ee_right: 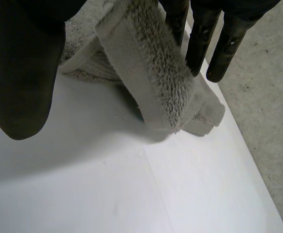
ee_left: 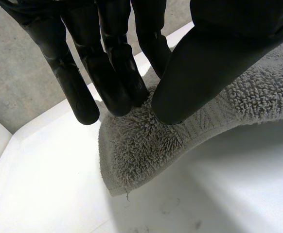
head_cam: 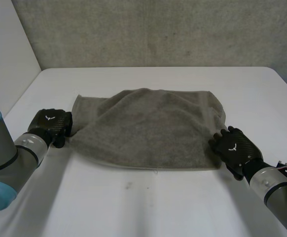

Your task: Fold the towel.

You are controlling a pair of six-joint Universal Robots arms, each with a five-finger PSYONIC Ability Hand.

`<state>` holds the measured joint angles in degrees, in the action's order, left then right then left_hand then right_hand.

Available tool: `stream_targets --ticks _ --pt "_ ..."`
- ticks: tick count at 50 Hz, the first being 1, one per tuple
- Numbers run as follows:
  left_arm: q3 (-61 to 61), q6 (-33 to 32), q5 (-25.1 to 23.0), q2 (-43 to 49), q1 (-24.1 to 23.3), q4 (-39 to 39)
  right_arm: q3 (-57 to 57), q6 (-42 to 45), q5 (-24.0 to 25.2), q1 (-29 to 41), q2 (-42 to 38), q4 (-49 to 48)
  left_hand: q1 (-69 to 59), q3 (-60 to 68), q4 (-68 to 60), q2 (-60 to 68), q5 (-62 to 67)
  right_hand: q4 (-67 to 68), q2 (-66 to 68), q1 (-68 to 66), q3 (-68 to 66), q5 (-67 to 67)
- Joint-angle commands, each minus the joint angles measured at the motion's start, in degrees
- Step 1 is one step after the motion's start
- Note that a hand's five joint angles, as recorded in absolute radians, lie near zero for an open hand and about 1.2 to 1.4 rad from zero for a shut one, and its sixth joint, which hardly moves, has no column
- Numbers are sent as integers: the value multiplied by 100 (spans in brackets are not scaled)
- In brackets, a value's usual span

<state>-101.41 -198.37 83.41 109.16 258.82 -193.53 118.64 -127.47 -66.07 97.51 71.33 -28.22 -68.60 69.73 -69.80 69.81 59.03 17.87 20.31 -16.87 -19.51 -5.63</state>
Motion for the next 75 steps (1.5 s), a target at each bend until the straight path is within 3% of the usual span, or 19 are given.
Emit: stream_targets --ticks 1,6,15,26,29,31,32,33,38,42,45,47,48,50,55,61,72,75 --pt "7 0 0 0 2 0 -113 -15 -258 207 -76 -114 -1140 1027 -1020 1019 1097 180 -64 -280 -17 -405" --pt "-2 0 0 0 2 0 -297 -33 -652 294 -269 -360 -1140 1027 -1020 1019 1097 584 340 -684 -420 -808" --pt "-54 0 -9 -9 11 -9 -473 -700 -829 593 -269 -386 -1140 1027 -1020 1019 1097 667 424 -767 -504 -892" --pt "-63 0 -9 -9 2 -9 -798 -753 -1145 936 -577 -395 -1140 1027 -1020 1019 1097 1559 1316 -1659 -1396 -1784" --pt "-63 0 -9 -18 2 -9 -913 -745 -1295 1015 -708 -395 -1140 1027 -1020 1019 1097 2602 2359 -2702 -2439 -2827" --pt "-81 0 -9 -61 11 -9 -1026 -727 -1496 1033 -761 -378 -1140 1027 -1020 1019 1097 4827 4584 -4927 -4664 -5052" --pt "-81 0 -9 -62 11 -9 -1027 -727 -1497 1033 -761 -378 -1140 1027 -1020 1019 1097 4839 4596 -4939 -4676 -5064" --pt "-89 0 -9 -62 20 -9 -1062 -710 -1619 1033 -726 -351 -1140 1027 -1020 1019 1097 6199 5956 -6299 -6036 -6424" --pt "-98 -9 -9 -88 107 0 -1053 -867 -1831 945 -280 -307 -1140 1027 -1020 1019 1097 6213 5969 -6313 -6049 -6437" --pt "-256 -35 -9 -377 230 44 -983 -1324 -1726 534 669 -159 -1140 1027 -1020 1019 1097 6213 5969 -6313 -6049 -6437" --pt "-327 -44 -9 -563 257 61 -992 -1316 -1664 277 874 185 -1140 1027 -1020 1019 1097 6213 5969 -6313 -6049 -6437" --pt "-449 -61 0 -921 257 192 -1158 -1194 -1393 -64 987 1304 -1140 1027 -1020 1019 1097 6213 5969 -6313 -6049 -6437" --pt "-450 -62 0 -923 257 193 -1159 -1193 -1391 -66 988 1310 -1140 1027 -1020 1019 1097 6213 5969 -6313 -6049 -6437" --pt "-590 -79 0 -1369 239 455 -1351 -1175 -911 -232 1023 2307 -1140 1027 -1020 1019 1097 6213 5969 -6313 -6049 -6437" --pt "-818 -88 0 -2081 196 974 -1554 -957 -260 -530 1242 3486 -1140 1027 -1020 1019 1097 6213 5969 -6313 -6049 -6437" --pt "-1038 -123 0 -2872 187 1642 -1878 -596 128 -944 1716 4481 -1140 1027 -1020 1019 1097 6213 5969 -6313 -6049 -6437" --pt "-1100 -668 -9 -2997 125 1907 -2372 -446 384 -1226 1629 5019 -1140 1027 -1020 1019 1097 6213 5969 -6313 -6049 -6437" --pt "-856 -721 9 -2297 81 1610 -2678 -332 349 -1138 955 4949 -1140 1027 -1020 1019 1097 6213 5969 -6313 -6049 -6437"
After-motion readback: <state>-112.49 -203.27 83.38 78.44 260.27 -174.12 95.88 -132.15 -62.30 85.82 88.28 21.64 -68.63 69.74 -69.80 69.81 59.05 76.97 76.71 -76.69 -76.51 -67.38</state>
